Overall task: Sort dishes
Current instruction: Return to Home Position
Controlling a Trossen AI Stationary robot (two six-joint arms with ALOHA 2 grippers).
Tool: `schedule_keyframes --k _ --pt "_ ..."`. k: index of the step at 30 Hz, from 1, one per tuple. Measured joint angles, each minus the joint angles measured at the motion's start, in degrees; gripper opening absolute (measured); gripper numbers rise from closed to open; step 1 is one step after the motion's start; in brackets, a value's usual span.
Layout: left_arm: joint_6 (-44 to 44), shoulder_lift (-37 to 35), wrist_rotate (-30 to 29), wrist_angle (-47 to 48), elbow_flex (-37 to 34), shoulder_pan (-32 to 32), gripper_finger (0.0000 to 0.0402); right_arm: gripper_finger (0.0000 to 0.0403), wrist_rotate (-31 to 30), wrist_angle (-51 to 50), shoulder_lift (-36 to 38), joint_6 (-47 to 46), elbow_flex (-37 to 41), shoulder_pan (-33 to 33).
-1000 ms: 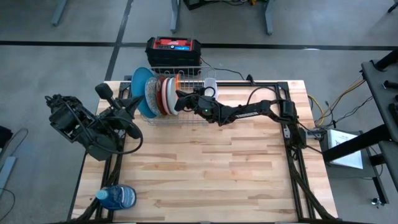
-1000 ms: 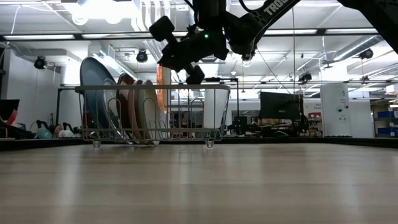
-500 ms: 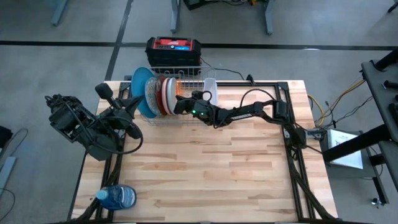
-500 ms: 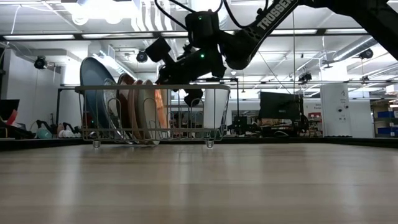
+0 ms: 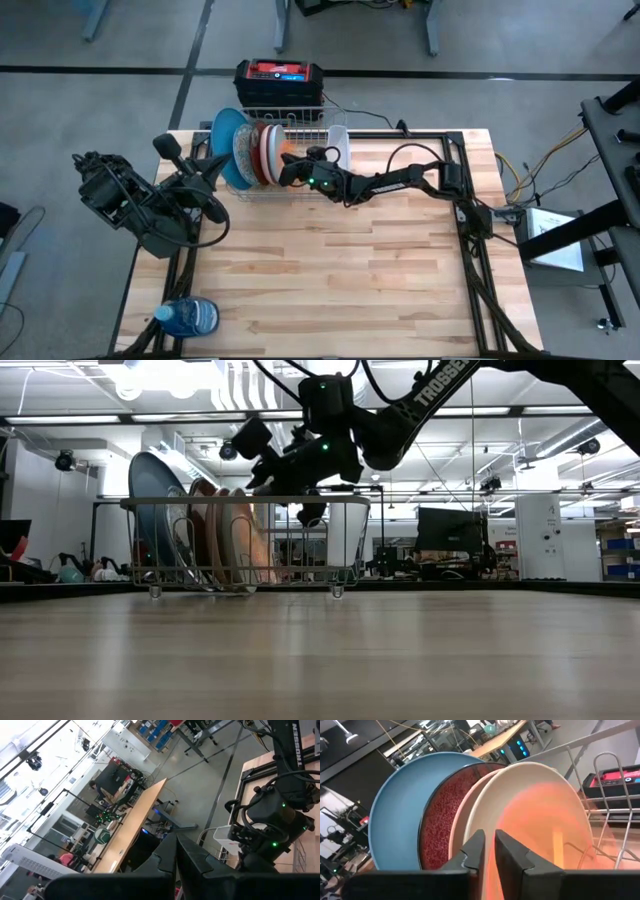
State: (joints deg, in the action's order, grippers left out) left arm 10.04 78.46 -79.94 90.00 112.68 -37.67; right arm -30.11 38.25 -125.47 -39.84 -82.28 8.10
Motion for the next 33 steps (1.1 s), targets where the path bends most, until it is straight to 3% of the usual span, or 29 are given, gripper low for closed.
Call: schedule_keyframes --k 14,19,24,29,33 --pt "0.2 0.0 0.1 0.0 0.0 0.0 0.0000 0.0155 0.0 0.3 0.2 1.6 0.0 -0.1" --pt "1.0 0.0 3.4 0.0 0.0 0.0 0.0000 0.0180 0.0 1.7 0.7 6.7 0.0 -0.7" --pt "3.5 0.7 7.2 0.0 0.0 0.0 0.0000 0.0187 0.1 3.2 2.5 17.4 0.0 -2.3" --pt "4.7 3.0 13.1 -1.7 -0.1 0.0 0.0000 0.0181 0.5 2.8 6.0 34.8 0.0 -5.8" --pt "4.0 5.6 13.5 -5.0 -2.0 0.0 0.0000 0.0175 0.7 2.9 9.7 47.0 0.6 -10.1"
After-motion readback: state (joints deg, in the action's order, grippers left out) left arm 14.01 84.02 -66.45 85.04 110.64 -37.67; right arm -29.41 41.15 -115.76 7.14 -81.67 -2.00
